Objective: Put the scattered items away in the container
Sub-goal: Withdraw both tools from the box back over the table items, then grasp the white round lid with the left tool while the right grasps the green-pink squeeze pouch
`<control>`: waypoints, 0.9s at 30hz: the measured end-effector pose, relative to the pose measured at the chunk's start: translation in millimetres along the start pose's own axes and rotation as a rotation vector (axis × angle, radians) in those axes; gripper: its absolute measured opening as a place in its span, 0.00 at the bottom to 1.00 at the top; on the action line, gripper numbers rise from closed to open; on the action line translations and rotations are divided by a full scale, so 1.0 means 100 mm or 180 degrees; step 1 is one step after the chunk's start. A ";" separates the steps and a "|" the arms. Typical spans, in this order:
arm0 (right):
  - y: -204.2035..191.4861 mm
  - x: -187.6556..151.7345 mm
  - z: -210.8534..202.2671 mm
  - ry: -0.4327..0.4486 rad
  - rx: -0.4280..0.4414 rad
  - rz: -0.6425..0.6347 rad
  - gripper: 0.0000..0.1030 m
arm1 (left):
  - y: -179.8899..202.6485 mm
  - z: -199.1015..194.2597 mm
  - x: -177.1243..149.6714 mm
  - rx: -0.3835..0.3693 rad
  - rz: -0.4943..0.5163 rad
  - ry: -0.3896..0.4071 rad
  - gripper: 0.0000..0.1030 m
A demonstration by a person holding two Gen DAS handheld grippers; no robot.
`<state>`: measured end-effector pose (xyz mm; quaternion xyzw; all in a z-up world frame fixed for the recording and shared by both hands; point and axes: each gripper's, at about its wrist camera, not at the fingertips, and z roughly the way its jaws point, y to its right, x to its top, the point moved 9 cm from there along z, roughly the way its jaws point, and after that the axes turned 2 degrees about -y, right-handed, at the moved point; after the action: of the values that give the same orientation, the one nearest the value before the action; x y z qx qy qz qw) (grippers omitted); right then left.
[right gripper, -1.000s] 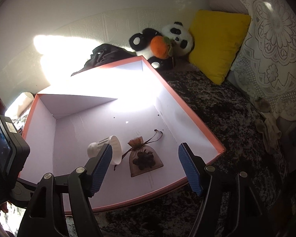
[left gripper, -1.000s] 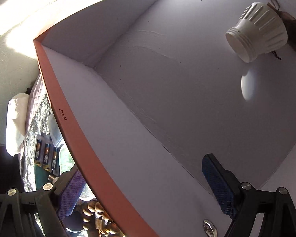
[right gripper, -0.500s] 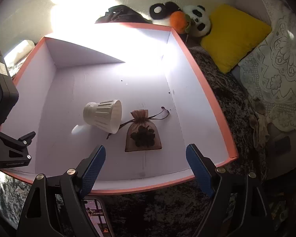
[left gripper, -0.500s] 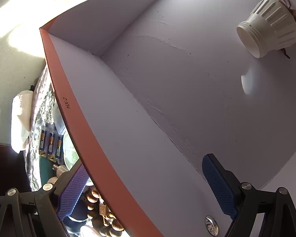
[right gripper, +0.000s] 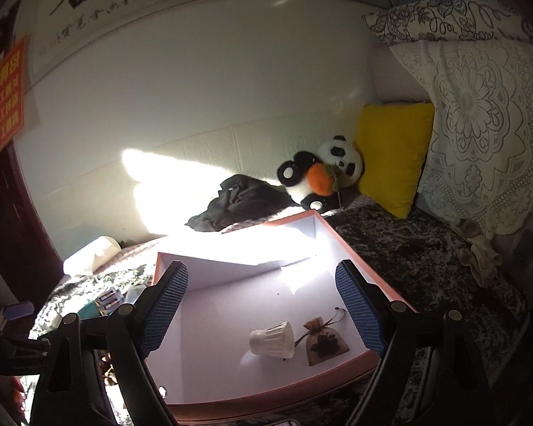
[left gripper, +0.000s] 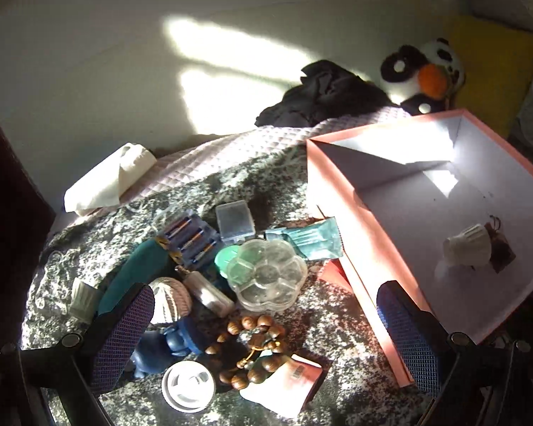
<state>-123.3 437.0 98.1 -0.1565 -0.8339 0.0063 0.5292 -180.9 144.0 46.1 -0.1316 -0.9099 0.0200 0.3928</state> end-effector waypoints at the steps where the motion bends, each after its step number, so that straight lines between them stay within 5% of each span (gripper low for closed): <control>1: -0.19 -0.10 -0.08 0.0026 0.0062 -0.0045 0.88 | -0.20 -0.03 -0.14 0.0060 -0.0063 0.0009 1.00; 7: -1.44 -1.17 -0.11 -0.0500 0.0640 -0.0584 0.89 | -1.07 0.13 -1.03 0.0205 -0.0363 -0.0162 1.00; 13: -2.31 -1.92 0.07 -0.0923 0.0941 -0.1238 0.89 | -1.31 0.50 -1.63 0.0093 -0.0512 -0.0488 1.00; 19: -2.45 -2.27 0.43 -0.1289 0.0924 -0.1303 0.89 | -1.42 0.80 -1.71 0.0046 -0.0604 -0.0562 1.00; 27: -2.34 -2.59 1.00 -0.1735 0.0698 -0.1628 0.89 | -1.05 1.24 -1.52 -0.0422 -0.0724 -0.0643 1.00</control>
<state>-169.8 160.5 -132.6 0.1214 -0.9504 0.0047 0.2863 -193.9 11.8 -133.2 -0.0508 -0.9532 -0.0716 0.2895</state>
